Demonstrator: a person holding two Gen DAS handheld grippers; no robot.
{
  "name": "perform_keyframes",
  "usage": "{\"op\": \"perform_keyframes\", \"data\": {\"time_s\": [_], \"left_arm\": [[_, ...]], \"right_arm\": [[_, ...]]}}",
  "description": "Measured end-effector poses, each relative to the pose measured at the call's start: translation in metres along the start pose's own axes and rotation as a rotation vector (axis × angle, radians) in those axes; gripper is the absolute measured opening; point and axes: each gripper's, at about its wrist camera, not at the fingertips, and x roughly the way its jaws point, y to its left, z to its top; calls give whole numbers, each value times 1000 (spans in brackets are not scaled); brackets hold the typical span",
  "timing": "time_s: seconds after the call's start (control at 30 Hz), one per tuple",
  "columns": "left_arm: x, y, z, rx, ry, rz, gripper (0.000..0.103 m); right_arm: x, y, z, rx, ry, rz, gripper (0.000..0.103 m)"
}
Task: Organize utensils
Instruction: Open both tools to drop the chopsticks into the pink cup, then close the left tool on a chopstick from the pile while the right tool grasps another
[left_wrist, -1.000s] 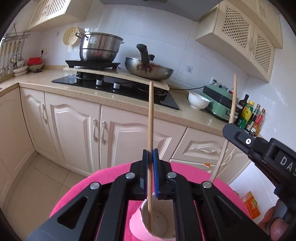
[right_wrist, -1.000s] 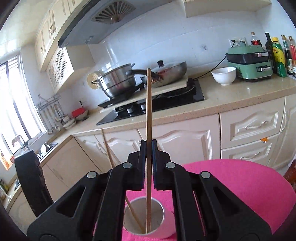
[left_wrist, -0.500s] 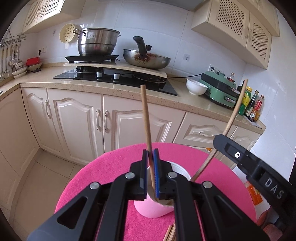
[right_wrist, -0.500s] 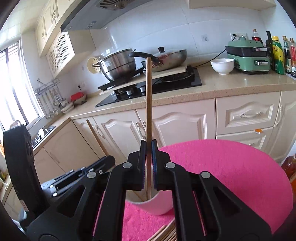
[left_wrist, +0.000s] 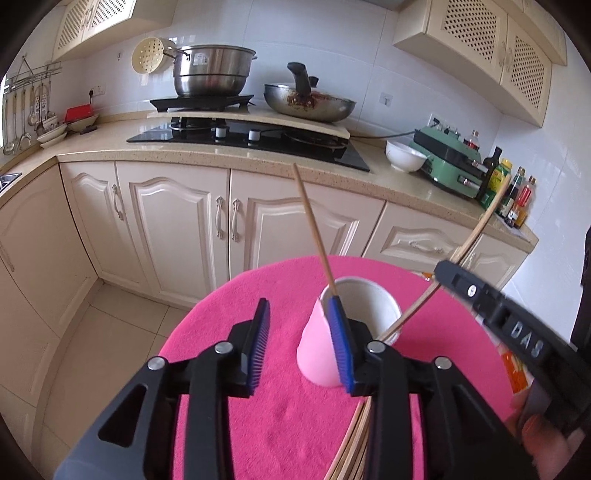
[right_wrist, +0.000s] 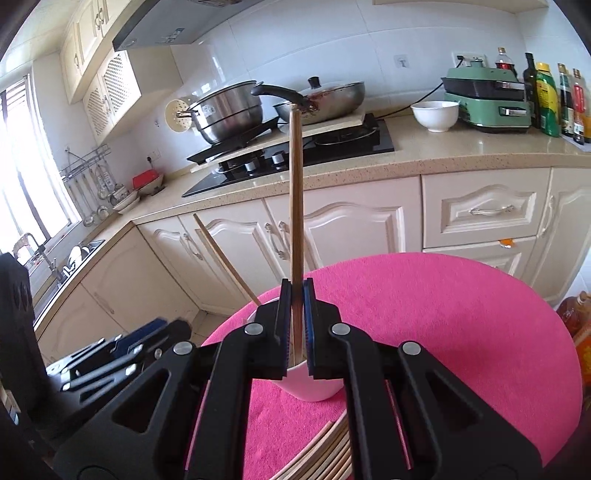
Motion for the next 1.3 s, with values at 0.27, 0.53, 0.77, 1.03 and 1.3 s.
{"op": "perform_keyframes", "data": {"time_s": [0.27,0.53,0.77,1.03,1.3], "left_arm": [[5,9,-32,42,152,-10,38],[24,1,-75,96,348,-61,38],[45,-16,-108,186,467,-58,38],[57,-35,-122,281,511,-36,38],[70,-41,-116,313,522,1,38]], "right_arm": [[-30,-3,2,-8,-41,-17,50],[-55,-27,-27,-7,32,-120,50],[-47,-51,-79,52,197,-193,50],[-42,-58,-108,78,291,-198,50],[-36,-62,-114,96,337,-193,50]]}}
